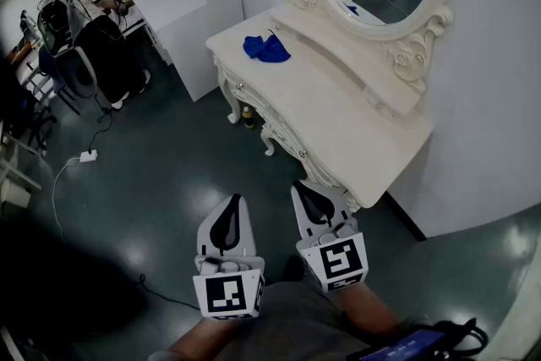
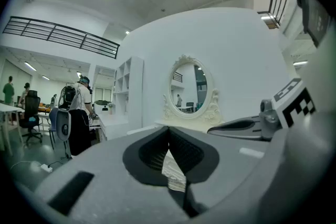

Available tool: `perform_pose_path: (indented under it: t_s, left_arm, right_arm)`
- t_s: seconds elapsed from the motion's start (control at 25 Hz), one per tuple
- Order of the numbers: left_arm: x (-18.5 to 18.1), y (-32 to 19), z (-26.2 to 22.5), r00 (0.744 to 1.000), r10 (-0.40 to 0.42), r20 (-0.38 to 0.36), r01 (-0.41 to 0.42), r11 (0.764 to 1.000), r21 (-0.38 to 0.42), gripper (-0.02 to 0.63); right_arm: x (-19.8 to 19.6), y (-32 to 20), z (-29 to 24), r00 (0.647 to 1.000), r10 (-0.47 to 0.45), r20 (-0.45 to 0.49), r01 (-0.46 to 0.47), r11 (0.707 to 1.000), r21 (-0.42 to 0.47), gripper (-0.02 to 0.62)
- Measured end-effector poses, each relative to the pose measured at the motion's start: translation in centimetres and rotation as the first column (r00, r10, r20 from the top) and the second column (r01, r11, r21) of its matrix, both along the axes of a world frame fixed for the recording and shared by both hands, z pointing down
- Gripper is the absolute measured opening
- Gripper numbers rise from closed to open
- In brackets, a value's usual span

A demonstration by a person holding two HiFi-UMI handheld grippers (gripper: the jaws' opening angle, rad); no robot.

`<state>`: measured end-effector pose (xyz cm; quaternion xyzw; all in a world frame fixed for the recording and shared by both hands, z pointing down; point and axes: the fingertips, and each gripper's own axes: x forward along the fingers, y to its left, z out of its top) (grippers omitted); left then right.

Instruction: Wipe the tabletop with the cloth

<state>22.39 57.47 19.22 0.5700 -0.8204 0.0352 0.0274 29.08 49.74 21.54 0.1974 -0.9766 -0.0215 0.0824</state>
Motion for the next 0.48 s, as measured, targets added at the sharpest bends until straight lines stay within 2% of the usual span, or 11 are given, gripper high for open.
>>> perform_pose_path:
  t_s: [0.48]
  left_arm:
    - [0.8, -0.2, 1.6, 0.999, -0.046, -0.016, 0.045, 0.999, -0.021, 0.015]
  right_arm:
    - [0.5, -0.6, 1.7, 0.998, -0.065, -0.008, 0.064, 0.997, -0.045, 0.014]
